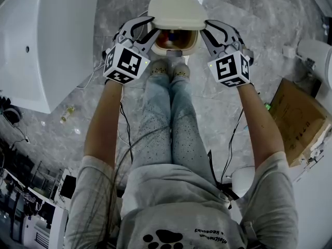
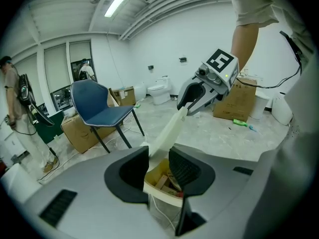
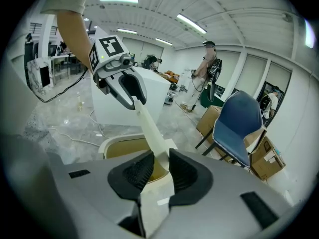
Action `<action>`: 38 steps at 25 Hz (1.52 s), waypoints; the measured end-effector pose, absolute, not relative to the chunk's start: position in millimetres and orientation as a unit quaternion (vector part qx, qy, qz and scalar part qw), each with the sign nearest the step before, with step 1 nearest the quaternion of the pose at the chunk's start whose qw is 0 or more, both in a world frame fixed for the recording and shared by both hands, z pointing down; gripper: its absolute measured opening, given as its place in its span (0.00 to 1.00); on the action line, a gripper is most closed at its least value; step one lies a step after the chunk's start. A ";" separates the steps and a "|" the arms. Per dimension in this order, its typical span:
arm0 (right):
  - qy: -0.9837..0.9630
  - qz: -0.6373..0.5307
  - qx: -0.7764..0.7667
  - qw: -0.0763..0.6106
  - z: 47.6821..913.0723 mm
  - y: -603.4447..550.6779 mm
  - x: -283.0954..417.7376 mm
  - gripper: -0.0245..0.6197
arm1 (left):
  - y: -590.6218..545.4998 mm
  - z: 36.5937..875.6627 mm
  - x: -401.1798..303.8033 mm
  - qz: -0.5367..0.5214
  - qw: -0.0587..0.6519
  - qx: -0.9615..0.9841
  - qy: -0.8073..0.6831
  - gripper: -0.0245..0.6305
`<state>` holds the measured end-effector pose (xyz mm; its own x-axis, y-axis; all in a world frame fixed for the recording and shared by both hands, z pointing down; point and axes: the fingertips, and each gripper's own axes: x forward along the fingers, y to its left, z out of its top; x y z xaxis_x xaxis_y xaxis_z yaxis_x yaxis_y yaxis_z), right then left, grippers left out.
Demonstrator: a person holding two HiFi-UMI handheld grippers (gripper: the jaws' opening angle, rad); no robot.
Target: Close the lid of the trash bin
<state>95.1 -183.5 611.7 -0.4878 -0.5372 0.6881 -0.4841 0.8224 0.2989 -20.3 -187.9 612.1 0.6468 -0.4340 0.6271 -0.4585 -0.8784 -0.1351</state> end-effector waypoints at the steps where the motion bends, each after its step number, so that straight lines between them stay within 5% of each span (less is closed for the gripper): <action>1: -0.862 -0.034 0.295 0.412 613.3 -181.5 95.1 0.20 | -185.9 613.8 -20.2 0.343 0.016 0.907 -0.245 0.24; 38: -0.827 -0.093 0.227 0.505 703.0 -104.1 92.0 0.25 | -110.8 701.8 -22.5 0.462 -0.066 0.865 -0.182 0.27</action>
